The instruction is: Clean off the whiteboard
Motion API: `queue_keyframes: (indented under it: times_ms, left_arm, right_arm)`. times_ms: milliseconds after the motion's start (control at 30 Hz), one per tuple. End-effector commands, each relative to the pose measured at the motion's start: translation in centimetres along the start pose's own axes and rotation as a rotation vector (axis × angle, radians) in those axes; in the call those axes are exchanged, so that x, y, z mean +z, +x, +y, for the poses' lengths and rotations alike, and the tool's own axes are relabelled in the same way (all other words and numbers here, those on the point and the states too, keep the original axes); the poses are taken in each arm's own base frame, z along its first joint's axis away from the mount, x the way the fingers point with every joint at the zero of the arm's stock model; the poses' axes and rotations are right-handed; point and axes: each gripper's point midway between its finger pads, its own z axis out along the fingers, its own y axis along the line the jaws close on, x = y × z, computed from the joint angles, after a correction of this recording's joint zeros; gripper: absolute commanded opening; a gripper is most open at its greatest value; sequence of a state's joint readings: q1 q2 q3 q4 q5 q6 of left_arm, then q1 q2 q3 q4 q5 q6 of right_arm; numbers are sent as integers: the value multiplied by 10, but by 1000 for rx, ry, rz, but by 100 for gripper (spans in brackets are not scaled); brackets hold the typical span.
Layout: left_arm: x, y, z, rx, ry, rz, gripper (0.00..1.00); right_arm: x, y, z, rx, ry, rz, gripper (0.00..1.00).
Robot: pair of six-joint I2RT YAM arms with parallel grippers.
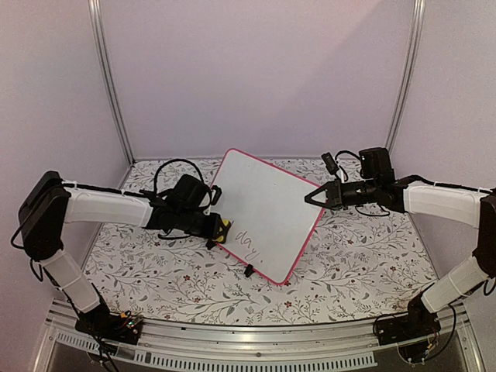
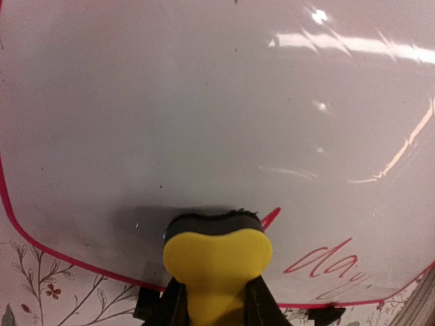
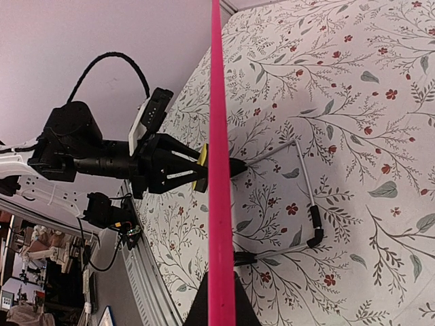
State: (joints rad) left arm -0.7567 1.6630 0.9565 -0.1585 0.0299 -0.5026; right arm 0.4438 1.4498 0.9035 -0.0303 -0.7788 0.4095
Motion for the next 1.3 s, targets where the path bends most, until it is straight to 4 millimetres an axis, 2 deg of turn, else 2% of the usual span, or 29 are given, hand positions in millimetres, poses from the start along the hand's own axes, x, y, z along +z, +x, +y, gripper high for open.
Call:
queue_keyframes:
  times_ms: [0, 167, 300, 400, 567, 633, 733, 867, 1067, 1267]
  left_arm:
    - [0, 38, 6, 1, 3, 87, 0]
    - [-8, 51, 18, 1, -33, 97, 0]
    - [-15, 49, 23, -2, -61, 79, 0]
    - [-24, 32, 22, -3, -77, 19, 0]
    - [-38, -2, 10, 10, -59, -78, 0]
    - [-37, -12, 2, 20, -31, -95, 0]
    - [-27, -16, -9, 25, 6, -77, 0]
    - [-7, -9, -12, 29, 18, -34, 0]
    - [17, 23, -11, 23, 43, 58, 0]
    - [10, 43, 3, 12, 11, 79, 0]
  right_arm:
    - [10, 33, -15, 80, 28, 106, 0]
    - [10, 32, -14, 78, 28, 103, 0]
    - [11, 33, -15, 81, 30, 105, 0]
    - [11, 33, -15, 79, 28, 105, 0]
    - [11, 33, -15, 80, 28, 105, 0]
    - [11, 34, -15, 80, 27, 107, 0]
    - [11, 35, -14, 79, 26, 107, 0]
    - [11, 34, -15, 79, 28, 105, 0]
    - [11, 35, -16, 79, 32, 105, 0]
    - [12, 35, -17, 78, 32, 106, 0]
